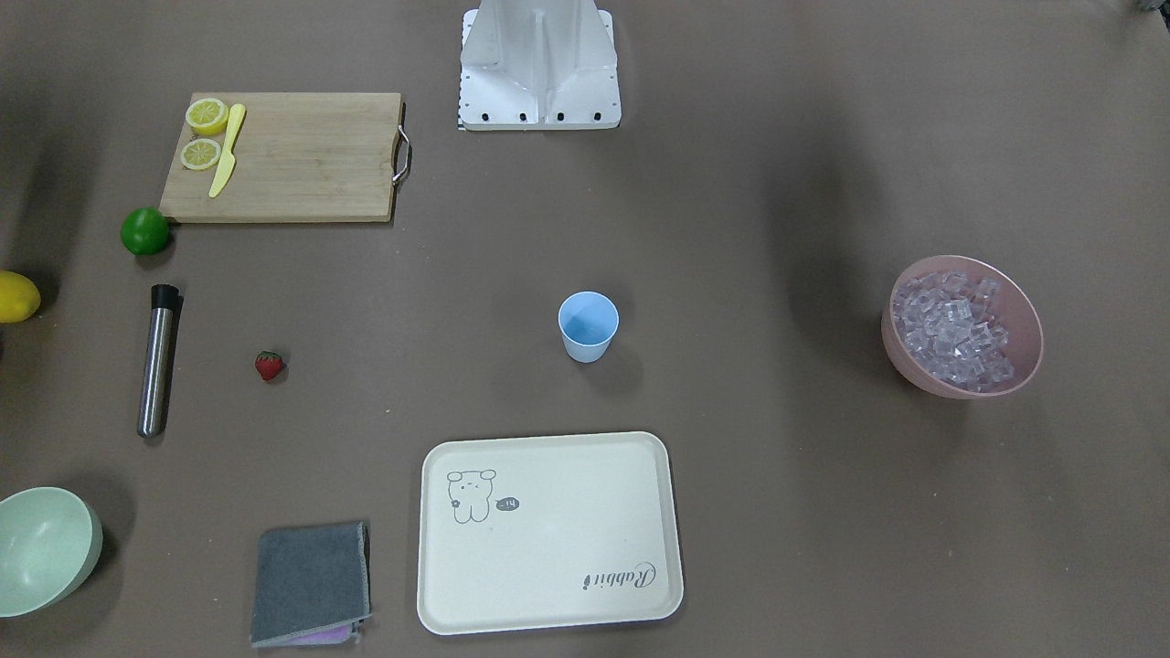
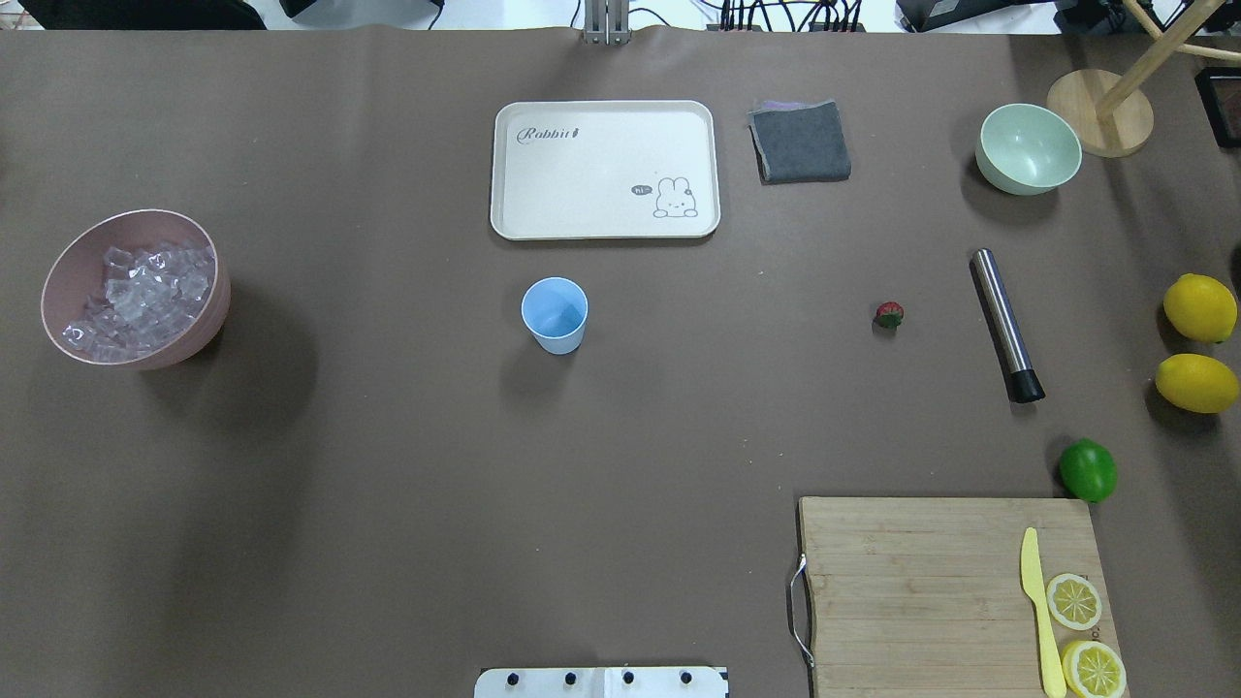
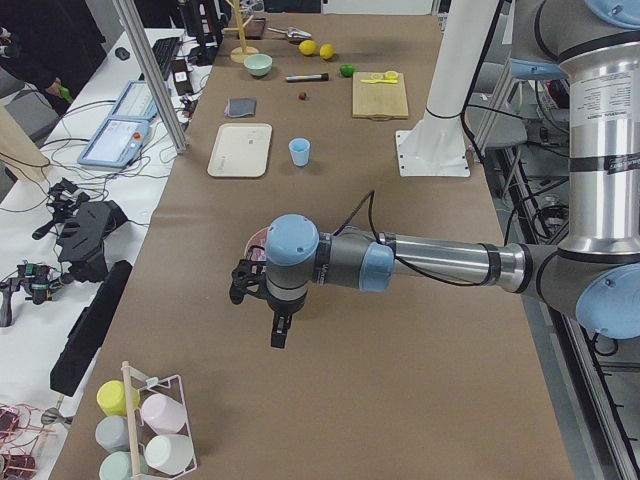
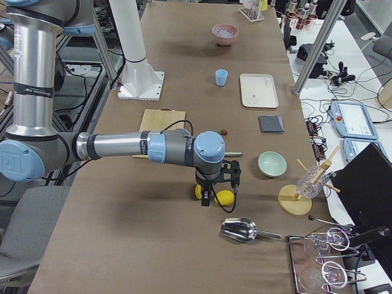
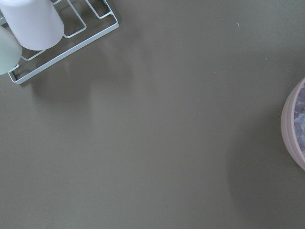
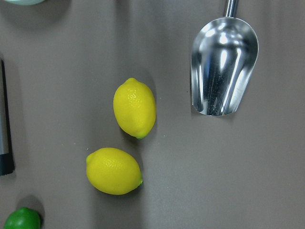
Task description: Mash ice and strawberries in cup
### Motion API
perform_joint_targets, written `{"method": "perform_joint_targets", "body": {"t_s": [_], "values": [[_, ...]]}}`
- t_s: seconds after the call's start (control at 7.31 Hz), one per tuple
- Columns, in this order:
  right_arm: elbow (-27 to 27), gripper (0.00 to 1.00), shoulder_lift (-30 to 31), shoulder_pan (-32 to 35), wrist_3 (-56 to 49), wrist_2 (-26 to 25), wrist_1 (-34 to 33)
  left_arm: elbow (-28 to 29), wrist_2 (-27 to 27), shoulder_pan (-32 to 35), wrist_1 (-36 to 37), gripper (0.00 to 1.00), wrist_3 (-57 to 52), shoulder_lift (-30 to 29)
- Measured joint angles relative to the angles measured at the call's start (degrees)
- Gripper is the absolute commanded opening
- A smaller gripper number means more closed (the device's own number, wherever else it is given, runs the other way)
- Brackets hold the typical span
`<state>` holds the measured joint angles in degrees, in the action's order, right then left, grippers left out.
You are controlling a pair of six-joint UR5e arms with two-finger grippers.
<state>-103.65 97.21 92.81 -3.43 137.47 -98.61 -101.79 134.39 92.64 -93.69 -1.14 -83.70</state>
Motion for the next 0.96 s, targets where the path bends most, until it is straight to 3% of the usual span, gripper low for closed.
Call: {"method": "perform_joint_targets", "body": {"t_s": [0.96], "values": [[-0.12,1.0,0.0,0.0,0.05,0.67,0.0,-0.23,0.31,0.0,-0.15,0.97,-0.04,-0.52]]}}
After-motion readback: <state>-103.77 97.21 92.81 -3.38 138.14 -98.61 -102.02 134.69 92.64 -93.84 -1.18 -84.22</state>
